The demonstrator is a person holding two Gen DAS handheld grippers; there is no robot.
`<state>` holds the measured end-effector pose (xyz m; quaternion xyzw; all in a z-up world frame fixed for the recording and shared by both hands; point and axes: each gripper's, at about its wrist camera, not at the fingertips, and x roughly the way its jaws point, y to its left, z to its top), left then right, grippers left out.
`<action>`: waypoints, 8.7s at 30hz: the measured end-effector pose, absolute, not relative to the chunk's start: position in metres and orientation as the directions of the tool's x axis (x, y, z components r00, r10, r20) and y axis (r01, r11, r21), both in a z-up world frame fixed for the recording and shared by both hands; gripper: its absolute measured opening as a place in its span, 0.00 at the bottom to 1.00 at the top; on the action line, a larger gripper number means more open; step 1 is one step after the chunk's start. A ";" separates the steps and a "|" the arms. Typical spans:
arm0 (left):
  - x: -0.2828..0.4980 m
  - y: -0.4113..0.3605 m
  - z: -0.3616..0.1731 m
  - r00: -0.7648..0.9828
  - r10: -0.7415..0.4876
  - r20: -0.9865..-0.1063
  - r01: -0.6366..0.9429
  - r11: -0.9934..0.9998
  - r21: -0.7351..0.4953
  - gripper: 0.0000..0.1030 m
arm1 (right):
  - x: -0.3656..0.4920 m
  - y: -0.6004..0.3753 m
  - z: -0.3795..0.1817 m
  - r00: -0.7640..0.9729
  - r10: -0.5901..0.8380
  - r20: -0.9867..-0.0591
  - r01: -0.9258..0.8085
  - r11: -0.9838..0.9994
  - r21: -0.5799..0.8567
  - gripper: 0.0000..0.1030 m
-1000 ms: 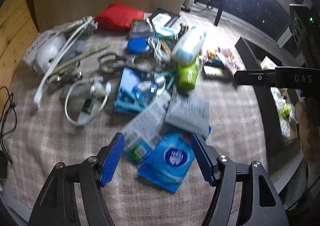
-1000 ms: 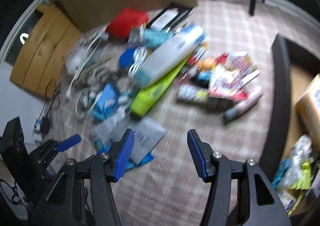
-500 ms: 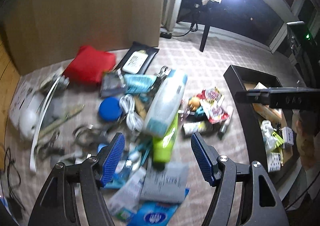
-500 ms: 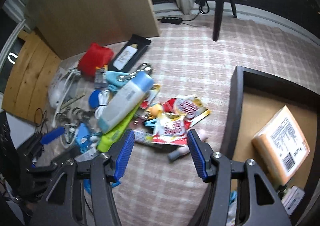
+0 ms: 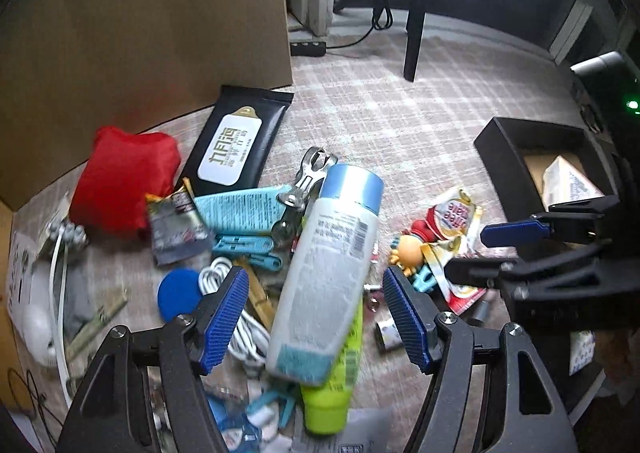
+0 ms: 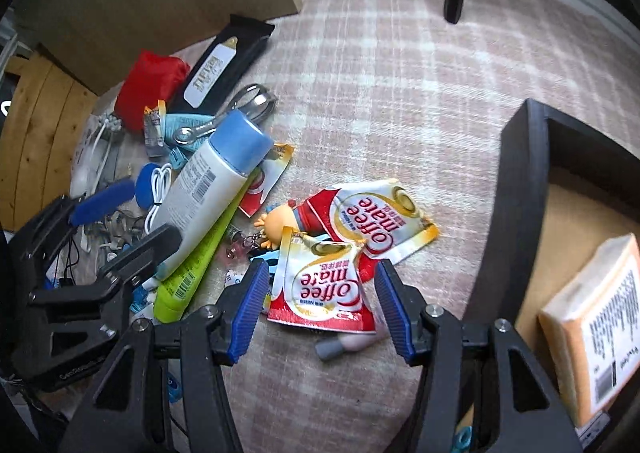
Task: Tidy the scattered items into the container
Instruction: 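Grasp the white lotion bottle with left tool while right tool grasps a coffee-mate sachet, then carry lotion bottle and sachet to the tray and release both, then move the right tool to the pink tube while the left tool approaches the patterned lighter, then grasp the pink tube with the right tool while the left tool grasps the patterned lighter, then carry the pink tube and lighter over the tray and open both tools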
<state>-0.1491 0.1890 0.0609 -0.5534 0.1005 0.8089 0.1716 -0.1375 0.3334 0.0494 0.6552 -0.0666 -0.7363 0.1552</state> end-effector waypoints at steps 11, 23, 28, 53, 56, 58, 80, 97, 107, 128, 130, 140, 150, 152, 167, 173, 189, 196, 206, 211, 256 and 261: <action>-0.159 0.196 0.041 -0.271 0.177 -0.946 -0.426 -0.903 -0.047 0.54 | -0.138 0.332 0.031 -0.047 -0.333 -0.942 0.107 -0.939 0.326 0.55; -0.155 0.203 0.039 -0.275 0.207 -0.939 -0.444 -0.893 -0.067 0.44 | -0.132 0.340 0.030 -0.033 -0.404 -0.914 0.090 -0.912 0.400 0.36; -0.151 0.201 0.040 -0.281 0.215 -0.935 -0.441 -0.894 -0.073 0.44 | -0.128 0.344 0.036 -0.048 -0.410 -0.911 0.085 -0.910 0.405 0.19; -0.151 0.192 0.046 -0.286 0.216 -0.933 -0.429 -0.900 -0.077 0.44 | -0.135 0.334 0.046 -0.063 -0.336 -0.940 0.187 -0.929 0.320 0.61; -0.153 0.193 0.045 -0.284 0.216 -0.934 -0.428 -0.901 -0.078 0.44 | -0.122 0.338 0.050 -0.051 -0.346 -0.937 0.272 -0.908 0.320 0.61; -0.153 0.195 0.044 -0.288 0.212 -0.934 -0.424 -0.903 -0.075 0.44 | -0.118 0.330 0.049 -0.054 -0.311 -0.949 0.303 -0.911 0.282 0.61; -0.146 0.187 0.058 -0.318 0.253 -0.914 -0.380 -0.917 -0.122 0.43 | -0.105 0.345 0.023 -0.069 -0.324 -0.944 0.239 -0.924 0.300 0.31; -0.168 0.219 0.036 -0.300 0.147 -0.942 -0.390 -0.921 -0.019 0.44 | -0.116 0.357 0.069 -0.111 -0.325 -0.939 0.225 -0.929 0.295 0.31; -0.161 0.217 0.058 -0.345 0.193 -0.918 -0.371 -0.927 -0.055 0.44 | -0.114 0.374 0.080 -0.151 -0.323 -0.934 0.191 -0.937 0.293 0.31; -0.070 0.359 0.125 -0.270 0.431 -0.861 -0.614 -0.766 -0.191 0.44 | -0.059 0.521 0.135 -0.309 -0.170 -0.936 -0.017 -0.983 0.184 0.31; -0.057 0.380 0.126 -0.247 0.447 -0.860 -0.647 -0.736 -0.197 0.44 | -0.052 0.542 0.131 -0.310 -0.147 -0.939 -0.059 -0.983 0.173 0.31; -0.026 0.431 0.131 -0.187 0.467 -0.864 -0.695 -0.685 -0.219 0.64 | -0.027 0.605 0.125 -0.305 -0.087 -0.948 -0.179 -0.973 0.147 0.43; -0.051 0.377 0.122 -0.248 0.404 -0.881 -0.605 -0.775 -0.185 0.63 | -0.033 0.576 0.131 -0.334 -0.136 -0.932 -0.120 -0.975 0.186 0.46; -0.058 0.360 0.118 -0.260 0.387 -0.885 -0.578 -0.796 -0.179 0.63 | -0.036 0.562 0.133 -0.333 -0.150 -0.931 -0.087 -0.978 0.188 0.46; -0.077 0.262 0.074 -0.300 0.219 -0.929 -0.621 -0.784 0.015 0.52 | -0.070 0.405 0.115 -0.209 -0.350 -0.913 0.094 -0.937 0.337 0.41; -0.082 0.251 0.056 -0.269 0.217 -0.938 -0.660 -0.751 0.016 0.49 | -0.084 0.375 0.078 -0.121 -0.368 -0.922 0.017 -0.929 0.369 0.31; -0.088 0.266 0.025 -0.186 0.203 -0.961 -0.748 -0.664 0.005 0.49 | -0.098 0.374 0.040 -0.079 -0.310 -0.947 -0.151 -0.936 0.319 0.29; -0.090 0.259 0.027 -0.147 0.231 -0.962 -0.731 -0.681 -0.051 0.39 | -0.109 0.361 0.042 -0.084 -0.261 -0.962 -0.113 -0.956 0.270 0.29; -0.083 0.256 0.028 -0.153 0.259 -0.954 -0.700 -0.710 -0.080 0.53 | -0.119 0.352 0.048 -0.091 -0.214 -0.973 -0.064 -0.973 0.220 0.28; -0.070 0.260 0.029 -0.208 0.231 -0.950 -0.712 -0.702 -0.015 0.34 | -0.111 0.347 0.052 -0.108 -0.222 -0.969 -0.029 -0.974 0.226 0.20; -0.075 0.276 0.033 -0.230 0.214 -0.949 -0.579 -0.814 -0.044 0.21 | -0.061 0.407 0.099 -0.232 -0.347 -0.909 -0.042 -0.930 0.366 0.19; -0.074 0.273 0.058 -0.233 0.272 -0.934 -0.560 -0.822 -0.100 0.21 | -0.054 0.426 0.111 -0.260 -0.343 -0.903 -0.055 -0.928 0.369 0.20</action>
